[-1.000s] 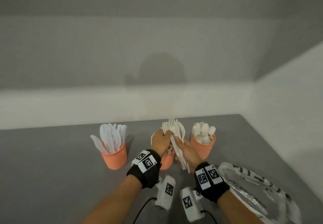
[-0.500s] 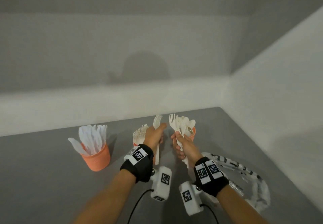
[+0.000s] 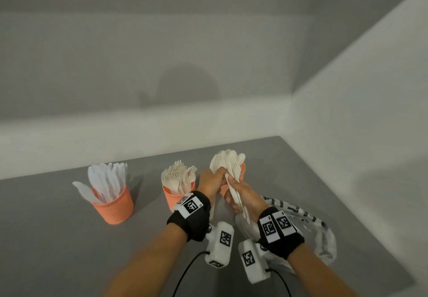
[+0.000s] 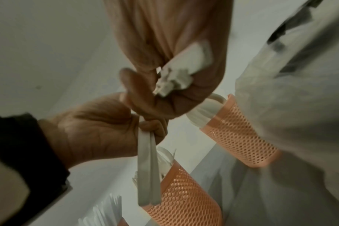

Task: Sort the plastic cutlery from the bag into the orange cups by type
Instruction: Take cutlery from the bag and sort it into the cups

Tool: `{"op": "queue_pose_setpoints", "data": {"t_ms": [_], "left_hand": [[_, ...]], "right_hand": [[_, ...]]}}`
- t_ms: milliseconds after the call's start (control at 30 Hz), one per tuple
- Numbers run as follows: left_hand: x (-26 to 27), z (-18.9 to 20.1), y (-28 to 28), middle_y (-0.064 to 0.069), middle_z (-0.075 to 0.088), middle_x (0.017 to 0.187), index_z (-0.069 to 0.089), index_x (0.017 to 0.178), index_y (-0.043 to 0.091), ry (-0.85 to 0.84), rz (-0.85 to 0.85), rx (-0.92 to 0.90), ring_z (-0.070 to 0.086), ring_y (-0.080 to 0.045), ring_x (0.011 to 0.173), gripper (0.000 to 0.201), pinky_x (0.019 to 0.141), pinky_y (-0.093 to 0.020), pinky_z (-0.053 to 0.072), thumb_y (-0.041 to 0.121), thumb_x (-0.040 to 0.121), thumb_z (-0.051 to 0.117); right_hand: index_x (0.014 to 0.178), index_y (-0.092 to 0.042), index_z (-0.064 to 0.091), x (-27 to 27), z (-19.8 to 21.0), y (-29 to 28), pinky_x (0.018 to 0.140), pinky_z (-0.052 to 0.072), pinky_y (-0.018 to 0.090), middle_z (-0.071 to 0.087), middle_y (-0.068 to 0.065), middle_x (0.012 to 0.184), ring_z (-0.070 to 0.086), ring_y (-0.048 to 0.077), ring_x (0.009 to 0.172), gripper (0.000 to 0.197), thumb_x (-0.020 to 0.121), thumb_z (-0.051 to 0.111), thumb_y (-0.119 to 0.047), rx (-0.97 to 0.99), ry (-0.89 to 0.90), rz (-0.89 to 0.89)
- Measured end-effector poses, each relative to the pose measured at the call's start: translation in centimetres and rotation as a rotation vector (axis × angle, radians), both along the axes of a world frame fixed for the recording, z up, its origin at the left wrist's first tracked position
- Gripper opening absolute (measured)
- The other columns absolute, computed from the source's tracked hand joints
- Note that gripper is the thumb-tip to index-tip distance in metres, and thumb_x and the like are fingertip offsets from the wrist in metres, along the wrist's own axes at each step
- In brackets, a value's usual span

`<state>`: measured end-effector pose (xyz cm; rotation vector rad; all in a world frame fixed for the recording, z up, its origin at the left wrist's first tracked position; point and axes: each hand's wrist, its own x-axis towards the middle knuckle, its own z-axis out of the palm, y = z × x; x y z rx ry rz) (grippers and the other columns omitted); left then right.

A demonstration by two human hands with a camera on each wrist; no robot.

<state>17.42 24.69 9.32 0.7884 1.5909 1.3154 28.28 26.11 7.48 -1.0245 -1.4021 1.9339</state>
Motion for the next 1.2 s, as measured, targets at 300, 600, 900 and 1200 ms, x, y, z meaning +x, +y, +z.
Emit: {"op": "queue_pose_setpoints", "data": {"t_ms": [300,600,900,1200], "left_hand": [[-1.6,1.0,1.1,0.008,0.057,0.037,0.056,0.06,0.009,-0.033,0.327,0.102,0.041,0.0,0.027,0.028,0.048,-0.021,0.033,0.008,0.088,0.05],[0.9,0.9,0.8,-0.004,0.042,0.047,0.048,0.081,0.008,-0.144,0.125,0.125,0.043,-0.009,0.029,0.015,0.034,-0.018,0.04,0.005,0.095,0.042],[3.8,0.0,0.0,0.0,0.034,0.053,0.055,0.08,0.01,-0.405,0.062,-0.072,0.03,-0.004,0.031,0.014,0.032,-0.012,0.026,0.019,0.09,0.056],[5.2,0.3,0.4,0.003,0.045,0.043,0.051,0.117,-0.001,-0.437,0.189,-0.003,0.032,-0.002,0.025,0.028,0.029,-0.012,0.026,0.01,0.091,0.053]], "right_hand": [[0.093,-0.012,0.056,1.7,-0.1,0.5,0.036,0.04,0.015,0.053,0.006,0.063,0.051,0.004,0.037,0.023,0.096,0.046,-0.032,0.106,-0.088,-0.208],[0.102,-0.003,0.061,2.2,0.8,0.7,0.074,0.038,0.03,0.059,0.006,0.087,0.052,0.021,0.081,0.049,0.1,0.028,-0.039,0.418,-0.429,-0.427],[0.088,-0.011,0.055,2.5,0.2,-0.1,0.063,0.034,0.027,0.054,0.003,0.076,0.052,0.024,0.075,0.027,0.099,0.034,-0.024,0.626,-0.647,-0.508],[0.101,-0.01,0.058,2.1,-0.1,-1.1,0.064,0.037,0.024,0.059,0.005,0.092,0.057,0.021,0.082,0.027,0.1,0.036,-0.026,0.73,-0.543,-0.462]]}}
